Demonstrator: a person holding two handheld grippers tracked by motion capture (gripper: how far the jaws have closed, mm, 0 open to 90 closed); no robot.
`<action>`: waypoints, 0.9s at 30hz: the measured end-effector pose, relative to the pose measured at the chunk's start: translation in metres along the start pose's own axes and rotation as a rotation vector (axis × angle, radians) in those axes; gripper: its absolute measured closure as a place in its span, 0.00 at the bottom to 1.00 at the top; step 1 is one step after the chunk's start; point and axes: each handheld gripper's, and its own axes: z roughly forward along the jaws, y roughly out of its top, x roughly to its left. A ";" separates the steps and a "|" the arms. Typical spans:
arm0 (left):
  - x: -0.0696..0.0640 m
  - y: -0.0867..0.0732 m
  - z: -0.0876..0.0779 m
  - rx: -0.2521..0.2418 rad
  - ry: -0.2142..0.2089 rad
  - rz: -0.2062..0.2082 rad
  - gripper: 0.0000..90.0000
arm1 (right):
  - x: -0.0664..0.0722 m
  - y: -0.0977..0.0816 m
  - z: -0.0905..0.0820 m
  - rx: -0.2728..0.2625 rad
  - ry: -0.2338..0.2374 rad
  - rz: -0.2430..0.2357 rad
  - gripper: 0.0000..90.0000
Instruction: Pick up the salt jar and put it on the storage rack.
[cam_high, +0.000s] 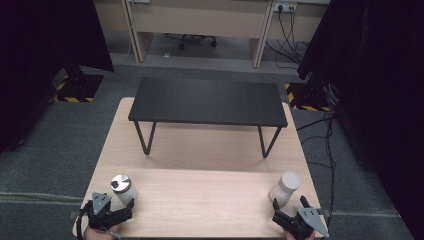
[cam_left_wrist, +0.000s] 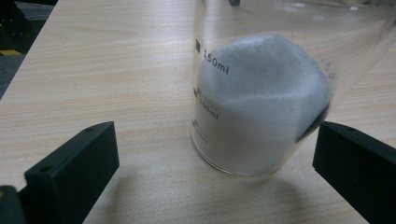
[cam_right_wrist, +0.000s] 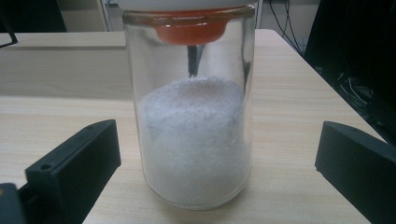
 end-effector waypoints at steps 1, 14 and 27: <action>0.001 0.001 0.000 0.002 -0.003 0.001 0.00 | 0.000 0.000 0.000 0.001 0.001 -0.004 0.00; 0.008 0.007 0.001 0.003 -0.048 -0.048 0.00 | 0.001 0.001 0.000 0.005 0.000 -0.012 0.00; 0.002 0.025 0.010 0.005 -0.064 -0.033 0.00 | 0.000 0.001 0.000 0.004 0.006 -0.011 0.00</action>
